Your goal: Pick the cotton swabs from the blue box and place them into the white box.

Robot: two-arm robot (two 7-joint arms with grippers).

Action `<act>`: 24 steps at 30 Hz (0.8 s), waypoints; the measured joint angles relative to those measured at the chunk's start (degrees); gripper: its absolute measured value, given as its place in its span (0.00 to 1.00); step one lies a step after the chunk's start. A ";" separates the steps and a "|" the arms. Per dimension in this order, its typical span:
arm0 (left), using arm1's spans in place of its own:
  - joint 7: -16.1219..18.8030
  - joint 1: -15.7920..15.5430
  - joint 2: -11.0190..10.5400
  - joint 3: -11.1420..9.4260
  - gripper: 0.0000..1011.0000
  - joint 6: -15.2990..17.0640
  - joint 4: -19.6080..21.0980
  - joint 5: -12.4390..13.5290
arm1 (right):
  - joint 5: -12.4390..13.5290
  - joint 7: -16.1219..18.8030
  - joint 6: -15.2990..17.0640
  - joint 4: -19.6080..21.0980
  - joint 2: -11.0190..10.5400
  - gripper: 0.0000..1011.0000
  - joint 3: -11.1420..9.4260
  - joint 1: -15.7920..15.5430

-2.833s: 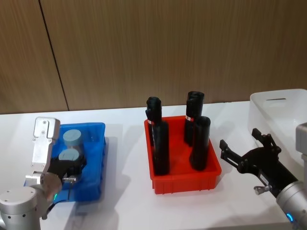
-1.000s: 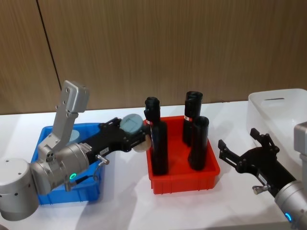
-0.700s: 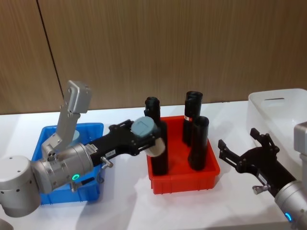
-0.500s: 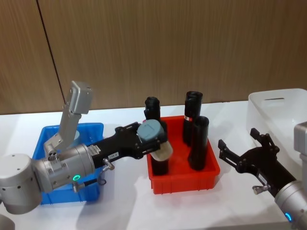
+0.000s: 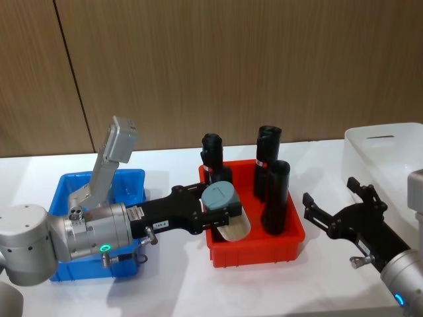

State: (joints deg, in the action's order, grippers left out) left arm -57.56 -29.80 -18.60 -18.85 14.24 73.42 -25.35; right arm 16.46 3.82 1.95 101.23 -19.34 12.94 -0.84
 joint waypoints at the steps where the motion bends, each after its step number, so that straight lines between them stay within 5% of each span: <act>1: -0.05 -0.04 -0.07 -0.06 0.66 0.13 0.00 0.16 | 0.00 0.00 0.00 0.00 0.00 0.99 0.00 0.00; 24: 4.06 0.74 -0.50 -0.34 0.66 -0.83 1.51 -1.79 | 0.45 2.82 0.62 0.00 -0.53 0.99 -0.34 0.16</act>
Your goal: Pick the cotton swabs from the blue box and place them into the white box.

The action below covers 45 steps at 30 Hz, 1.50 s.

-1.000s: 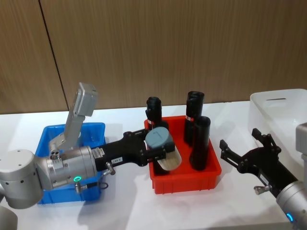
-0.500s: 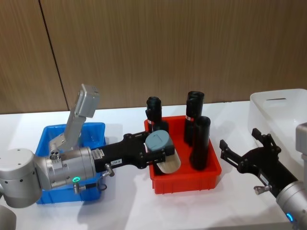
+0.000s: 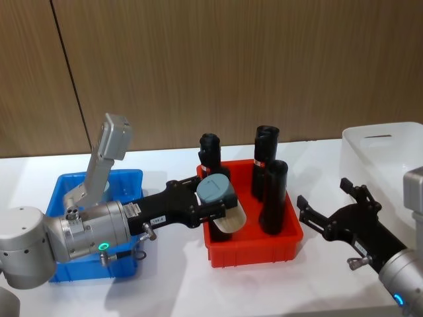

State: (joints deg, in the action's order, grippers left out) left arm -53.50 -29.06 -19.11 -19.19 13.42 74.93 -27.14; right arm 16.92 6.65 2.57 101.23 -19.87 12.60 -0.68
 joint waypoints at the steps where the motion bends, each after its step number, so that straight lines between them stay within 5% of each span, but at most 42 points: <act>1: 0.00 0.00 0.00 0.00 0.66 0.00 0.00 0.00 | 0.08 0.34 0.14 0.00 -0.11 0.99 -0.04 0.04; 24: 0.86 0.17 -0.07 -0.05 0.66 -0.27 0.26 -0.42 | 2.57 17.74 6.77 -1.49 -2.96 0.99 -0.95 4.12; 45: 0.98 0.19 -0.07 -0.04 0.66 -0.30 0.29 -0.47 | -3.05 29.11 9.24 -5.99 -1.60 0.99 1.57 10.48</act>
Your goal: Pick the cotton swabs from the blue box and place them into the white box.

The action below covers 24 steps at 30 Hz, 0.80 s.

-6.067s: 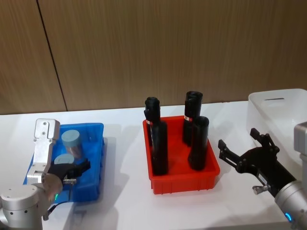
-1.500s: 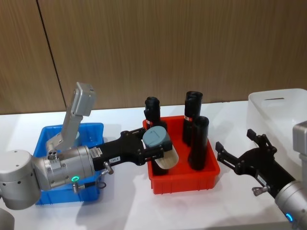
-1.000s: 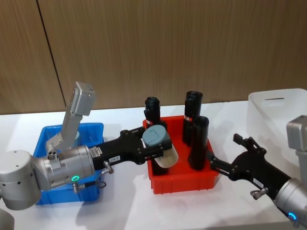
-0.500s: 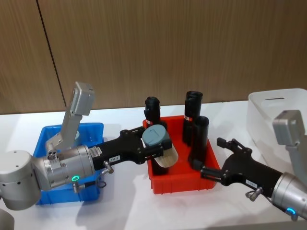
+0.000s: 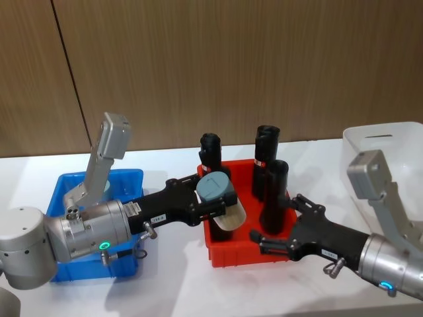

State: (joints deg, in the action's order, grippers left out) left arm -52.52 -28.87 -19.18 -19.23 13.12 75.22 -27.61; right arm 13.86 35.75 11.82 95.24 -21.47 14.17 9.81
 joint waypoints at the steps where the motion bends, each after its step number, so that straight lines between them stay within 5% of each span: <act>1: 0.00 0.00 0.00 0.00 0.66 0.00 0.00 0.00 | -0.21 0.21 0.00 -0.18 0.07 0.99 0.08 0.13; 24: 0.00 0.00 0.00 0.00 0.66 0.00 0.00 0.01 | -5.18 2.61 -0.97 -4.67 3.04 0.99 2.84 5.03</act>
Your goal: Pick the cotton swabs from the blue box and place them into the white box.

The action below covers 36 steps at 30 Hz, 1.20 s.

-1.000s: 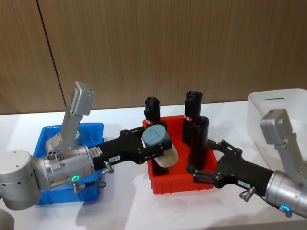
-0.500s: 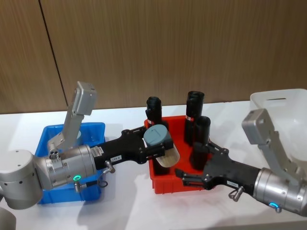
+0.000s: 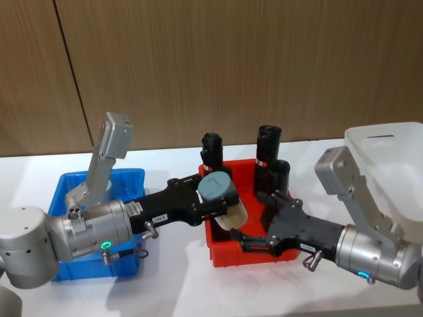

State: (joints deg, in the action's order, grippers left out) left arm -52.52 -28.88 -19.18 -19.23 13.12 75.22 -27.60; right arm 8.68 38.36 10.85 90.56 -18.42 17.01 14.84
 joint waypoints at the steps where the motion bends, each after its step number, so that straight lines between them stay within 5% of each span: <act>1: 0.00 0.00 0.00 0.00 0.66 0.00 0.00 0.00 | -0.27 0.05 -0.06 -0.24 0.19 0.99 0.14 0.25; 29: 0.00 0.00 0.00 0.00 0.66 0.00 0.00 0.00 | -2.99 0.14 -0.09 -3.05 2.63 0.99 2.40 3.70; 36: 0.00 0.00 0.00 0.00 0.66 0.00 0.00 0.00 | -3.12 -0.11 0.16 -3.47 2.93 0.88 2.76 4.18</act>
State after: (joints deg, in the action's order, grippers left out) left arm -52.52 -28.88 -19.18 -19.23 13.13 75.22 -27.60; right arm 5.56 38.25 11.01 87.10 -15.50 19.77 19.02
